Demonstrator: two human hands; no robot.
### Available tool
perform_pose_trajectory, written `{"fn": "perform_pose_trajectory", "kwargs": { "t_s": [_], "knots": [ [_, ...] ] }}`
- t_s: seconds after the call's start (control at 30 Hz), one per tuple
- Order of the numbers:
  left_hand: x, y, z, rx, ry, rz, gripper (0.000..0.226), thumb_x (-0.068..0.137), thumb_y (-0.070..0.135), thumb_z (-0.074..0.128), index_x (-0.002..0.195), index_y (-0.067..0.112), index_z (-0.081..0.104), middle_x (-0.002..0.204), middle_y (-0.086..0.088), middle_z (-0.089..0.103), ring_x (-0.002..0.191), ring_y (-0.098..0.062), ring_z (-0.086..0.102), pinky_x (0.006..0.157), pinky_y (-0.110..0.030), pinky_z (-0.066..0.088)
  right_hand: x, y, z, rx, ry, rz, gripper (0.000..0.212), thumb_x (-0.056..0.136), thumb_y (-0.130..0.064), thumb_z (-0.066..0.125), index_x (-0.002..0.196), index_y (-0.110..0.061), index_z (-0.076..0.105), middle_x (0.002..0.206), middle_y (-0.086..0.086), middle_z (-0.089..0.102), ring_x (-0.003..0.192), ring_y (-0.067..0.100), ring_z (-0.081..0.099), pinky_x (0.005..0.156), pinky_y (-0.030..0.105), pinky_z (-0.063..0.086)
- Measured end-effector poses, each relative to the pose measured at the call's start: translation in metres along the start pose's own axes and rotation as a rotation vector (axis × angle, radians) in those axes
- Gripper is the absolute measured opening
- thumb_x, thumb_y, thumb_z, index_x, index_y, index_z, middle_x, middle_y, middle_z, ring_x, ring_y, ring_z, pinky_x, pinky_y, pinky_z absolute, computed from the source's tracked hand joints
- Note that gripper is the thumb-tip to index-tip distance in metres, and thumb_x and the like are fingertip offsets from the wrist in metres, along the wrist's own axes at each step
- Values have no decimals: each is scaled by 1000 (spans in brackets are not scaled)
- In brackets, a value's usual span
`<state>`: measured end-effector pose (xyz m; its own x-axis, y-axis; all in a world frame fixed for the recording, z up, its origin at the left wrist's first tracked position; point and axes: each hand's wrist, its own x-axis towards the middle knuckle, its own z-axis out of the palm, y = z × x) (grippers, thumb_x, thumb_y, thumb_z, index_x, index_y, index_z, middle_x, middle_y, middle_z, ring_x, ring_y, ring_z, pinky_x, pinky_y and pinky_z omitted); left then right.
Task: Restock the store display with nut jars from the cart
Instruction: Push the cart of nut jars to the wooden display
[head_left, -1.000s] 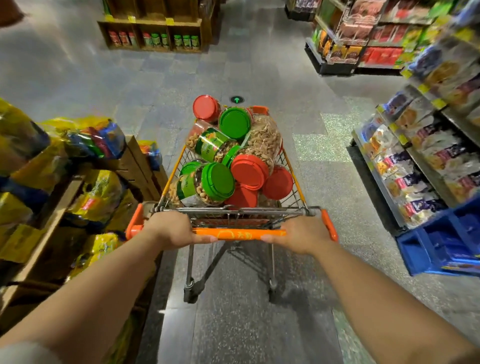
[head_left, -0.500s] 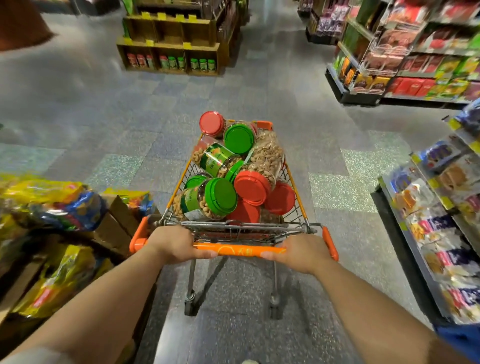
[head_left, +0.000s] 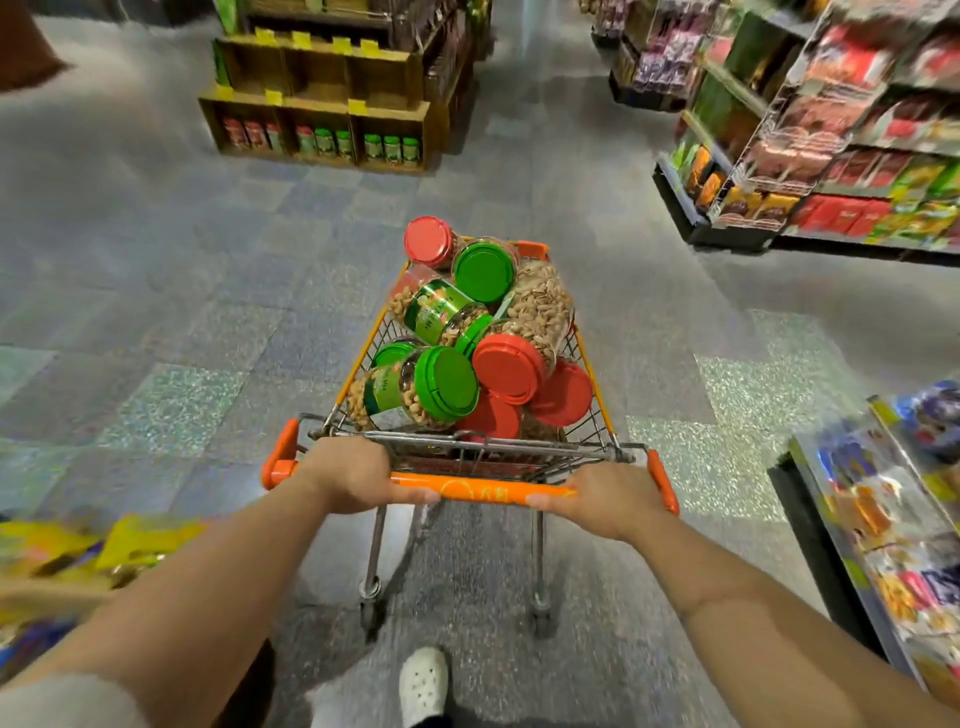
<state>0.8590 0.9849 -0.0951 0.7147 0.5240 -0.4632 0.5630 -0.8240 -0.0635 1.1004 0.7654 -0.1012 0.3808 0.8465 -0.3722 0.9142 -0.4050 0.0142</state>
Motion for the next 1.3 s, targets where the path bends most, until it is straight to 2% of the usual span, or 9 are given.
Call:
{"fn": "perform_pose_trajectory", "kwargs": {
  "t_s": [0.13, 0.27, 0.4, 0.57, 0.67, 0.87, 1.0, 1.1, 1.3],
  "knots": [
    [94, -41, -52, -12, -15, 25, 93, 56, 109, 22, 58, 20, 47, 60, 3, 53, 59, -16, 53, 55, -33, 36, 101, 22, -36, 26, 11, 13, 92, 58, -106, 8, 62, -23, 49, 67, -2, 60, 67, 15, 60, 56, 33, 38],
    [184, -76, -98, -4, -16, 46, 92, 55, 109, 22, 56, 20, 44, 59, 3, 51, 59, -16, 51, 54, -33, 34, 195, 47, -71, 54, 15, 27, 96, 54, -107, 3, 62, -24, 49, 71, 1, 65, 67, 16, 62, 61, 36, 48],
    [277, -108, -142, -5, -3, 68, 89, 57, 109, 23, 55, 21, 38, 58, 3, 45, 56, -17, 45, 54, -34, 31, 289, 74, -109, 27, -15, 31, 89, 61, -105, 9, 64, -24, 48, 71, 1, 63, 70, 18, 62, 65, 38, 48],
    [399, -143, -200, -4, 18, 59, 91, 57, 110, 23, 57, 20, 42, 59, 3, 48, 56, -16, 48, 56, -33, 35, 412, 114, -157, 2, -24, 50, 82, 66, -102, 14, 61, -25, 40, 63, -3, 51, 61, 17, 52, 60, 36, 39],
    [469, -163, -234, 5, 23, 57, 89, 58, 109, 23, 55, 22, 39, 59, 3, 46, 56, -16, 46, 55, -33, 34, 484, 139, -188, 7, -38, 39, 79, 70, -101, 18, 62, -26, 42, 62, -3, 49, 60, 16, 51, 59, 36, 35],
    [611, -203, -308, 5, 17, 73, 89, 61, 107, 24, 53, 21, 40, 58, 2, 47, 56, -16, 47, 53, -32, 34, 628, 188, -250, -13, -51, 35, 78, 76, -98, 21, 65, -25, 48, 67, -3, 55, 65, 17, 54, 69, 36, 47],
    [706, -232, -350, 3, 23, 91, 91, 57, 109, 19, 53, 20, 41, 57, 2, 47, 56, -16, 48, 53, -31, 35, 722, 218, -285, -9, -51, 38, 80, 75, -98, 20, 65, -25, 51, 66, -2, 56, 63, 15, 53, 62, 34, 42],
    [783, -257, -386, -6, 21, 105, 94, 53, 111, 16, 53, 20, 41, 57, 3, 47, 56, -16, 48, 55, -33, 36, 798, 240, -316, -5, -52, 73, 82, 75, -98, 23, 66, -24, 55, 69, -3, 58, 70, 19, 56, 64, 35, 43],
    [932, -307, -461, -29, -16, 132, 90, 56, 110, 21, 54, 21, 36, 57, 3, 44, 56, -18, 44, 59, -35, 38, 948, 279, -379, 30, -66, 111, 79, 70, -99, 22, 63, -26, 48, 68, -5, 54, 70, 17, 54, 61, 35, 40]
  ]
}}
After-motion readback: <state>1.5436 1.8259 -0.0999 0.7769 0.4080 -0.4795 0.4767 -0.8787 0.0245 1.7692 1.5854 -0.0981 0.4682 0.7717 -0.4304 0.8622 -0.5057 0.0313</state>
